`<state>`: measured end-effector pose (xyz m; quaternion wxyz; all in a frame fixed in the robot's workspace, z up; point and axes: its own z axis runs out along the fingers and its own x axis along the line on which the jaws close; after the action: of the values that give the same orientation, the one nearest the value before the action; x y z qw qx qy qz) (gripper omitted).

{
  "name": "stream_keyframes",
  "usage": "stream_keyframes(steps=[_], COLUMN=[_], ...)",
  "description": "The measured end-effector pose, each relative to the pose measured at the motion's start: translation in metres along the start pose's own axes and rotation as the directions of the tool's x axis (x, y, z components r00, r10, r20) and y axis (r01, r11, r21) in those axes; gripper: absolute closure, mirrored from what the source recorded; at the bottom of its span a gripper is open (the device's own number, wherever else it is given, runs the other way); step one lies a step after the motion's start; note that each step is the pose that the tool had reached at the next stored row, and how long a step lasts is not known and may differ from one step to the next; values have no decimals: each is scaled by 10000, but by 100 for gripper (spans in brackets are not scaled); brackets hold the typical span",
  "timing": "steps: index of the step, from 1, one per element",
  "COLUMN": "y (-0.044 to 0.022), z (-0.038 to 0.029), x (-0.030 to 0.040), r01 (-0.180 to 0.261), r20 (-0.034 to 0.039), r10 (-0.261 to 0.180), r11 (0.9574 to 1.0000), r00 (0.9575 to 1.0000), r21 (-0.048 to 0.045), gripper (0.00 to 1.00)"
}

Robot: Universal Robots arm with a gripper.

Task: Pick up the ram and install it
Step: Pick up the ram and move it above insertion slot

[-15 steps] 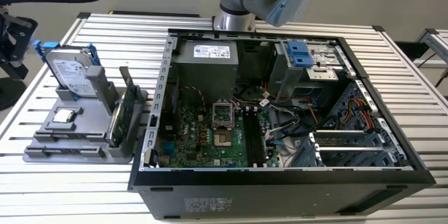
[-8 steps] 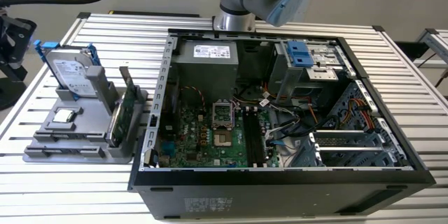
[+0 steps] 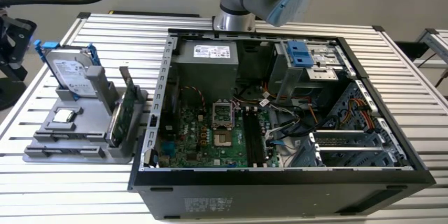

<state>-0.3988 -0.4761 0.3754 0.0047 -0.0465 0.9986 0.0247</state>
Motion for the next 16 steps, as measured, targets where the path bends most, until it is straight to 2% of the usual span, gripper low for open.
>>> stream_keyframes(steps=[9,16], y=[-1,-1], z=[3,29], x=[0,0], r01=[-29,-377], r20=[2,15], r10=[29,377], r11=[10000,9993], r00=[10000,9993], r21=[5,57], gripper=[100,100])
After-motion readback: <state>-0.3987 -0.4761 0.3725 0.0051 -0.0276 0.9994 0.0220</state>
